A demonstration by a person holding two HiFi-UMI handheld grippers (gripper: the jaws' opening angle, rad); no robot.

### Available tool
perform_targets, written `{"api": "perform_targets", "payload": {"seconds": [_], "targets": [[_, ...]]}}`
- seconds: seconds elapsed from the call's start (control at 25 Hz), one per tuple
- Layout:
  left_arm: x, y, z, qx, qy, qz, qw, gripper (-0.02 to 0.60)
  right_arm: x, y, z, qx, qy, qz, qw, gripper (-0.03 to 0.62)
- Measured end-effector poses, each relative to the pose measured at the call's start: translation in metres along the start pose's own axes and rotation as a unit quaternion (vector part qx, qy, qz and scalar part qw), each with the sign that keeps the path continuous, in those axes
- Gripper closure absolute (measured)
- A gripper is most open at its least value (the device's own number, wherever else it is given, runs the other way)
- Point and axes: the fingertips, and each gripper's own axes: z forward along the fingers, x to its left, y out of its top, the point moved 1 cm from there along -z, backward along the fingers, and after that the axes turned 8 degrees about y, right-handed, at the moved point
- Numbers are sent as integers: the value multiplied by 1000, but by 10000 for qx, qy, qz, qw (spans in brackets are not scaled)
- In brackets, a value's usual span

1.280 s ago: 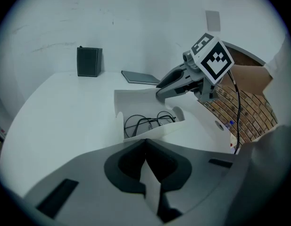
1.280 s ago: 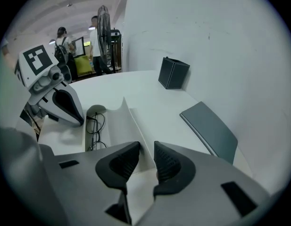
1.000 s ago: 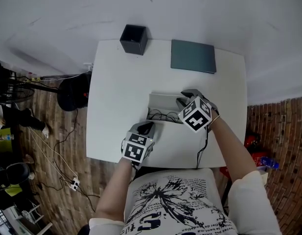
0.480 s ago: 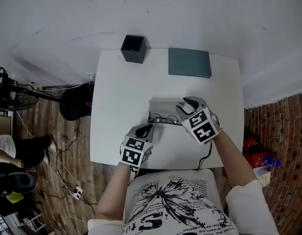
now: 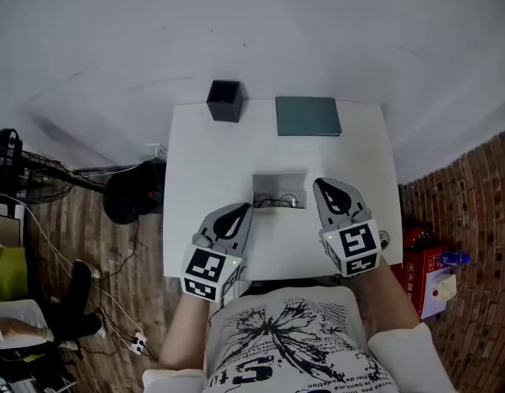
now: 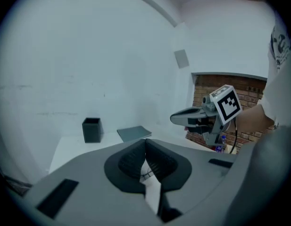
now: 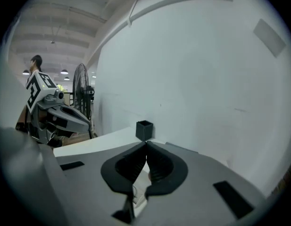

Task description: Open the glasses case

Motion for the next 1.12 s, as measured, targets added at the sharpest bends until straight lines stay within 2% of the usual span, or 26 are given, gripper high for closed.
{"api": "perform_targets", "payload": {"seconds": [0.24, 0.44, 0.56, 0.8, 1.12], "targets": [[-1, 64, -57, -934, 25, 309, 9951, 568, 18, 34, -56, -744, -374, 92, 9965, 579], [-8, 83, -96, -1384, -108, 512, 9890, 568, 31, 35, -89, -1082, -572, 179, 9923, 580], [-8, 84, -114, -1503, -78, 569, 9870, 568, 39, 33, -105, -1181, -656, 247, 9905, 580], [2, 79, -127, -1558, 35, 391, 9870, 568, 54, 39, -120, -1335, -673, 148, 9887, 581], [-9, 72, -134, -1529, -102, 381, 9875, 568, 78, 38, -124, -1292, -448, -160, 9905, 583]]}}
